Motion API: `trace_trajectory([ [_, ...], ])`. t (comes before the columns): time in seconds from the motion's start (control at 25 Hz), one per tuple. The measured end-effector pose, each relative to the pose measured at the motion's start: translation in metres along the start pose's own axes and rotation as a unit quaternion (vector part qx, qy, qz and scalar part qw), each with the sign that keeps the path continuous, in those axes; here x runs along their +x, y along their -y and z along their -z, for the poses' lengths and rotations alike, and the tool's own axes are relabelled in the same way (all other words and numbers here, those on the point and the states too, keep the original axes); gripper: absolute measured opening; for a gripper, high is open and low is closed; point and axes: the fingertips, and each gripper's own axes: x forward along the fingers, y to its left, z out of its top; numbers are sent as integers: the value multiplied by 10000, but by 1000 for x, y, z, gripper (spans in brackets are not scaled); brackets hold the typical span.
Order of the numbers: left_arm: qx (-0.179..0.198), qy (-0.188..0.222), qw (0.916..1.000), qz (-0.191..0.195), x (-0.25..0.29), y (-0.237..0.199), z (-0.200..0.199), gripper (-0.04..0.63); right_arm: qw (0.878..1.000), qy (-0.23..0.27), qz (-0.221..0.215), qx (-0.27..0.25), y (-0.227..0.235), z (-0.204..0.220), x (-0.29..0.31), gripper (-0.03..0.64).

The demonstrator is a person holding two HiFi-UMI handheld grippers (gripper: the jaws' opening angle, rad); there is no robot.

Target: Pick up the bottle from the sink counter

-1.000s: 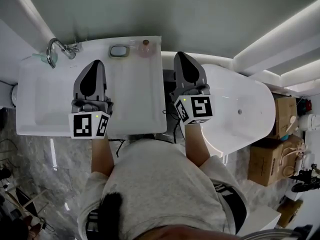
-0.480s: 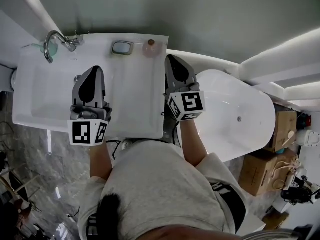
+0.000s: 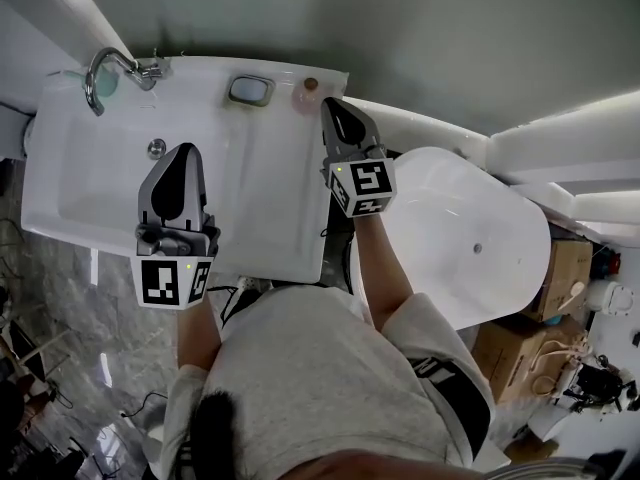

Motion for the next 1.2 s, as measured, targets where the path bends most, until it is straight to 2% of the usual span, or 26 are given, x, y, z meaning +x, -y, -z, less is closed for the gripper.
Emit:
trace_trajectory([
  [0.08,1,-53,10000,-49,-3,-1,3,8,9999,-39,3,108,6,9,8,57],
  [0.24,9,-151,9998,-117,-5,-2,8,8,9994,-190,20,300,15,28,23,72],
  [0.72,5,-331,9987,-388,-13,-16,18,8,9980,-635,-18,48,25,83,62,178],
  [1.2,10,-536,9968,-587,-13,-25,31,8,9959,-899,12,61,27,114,93,189],
])
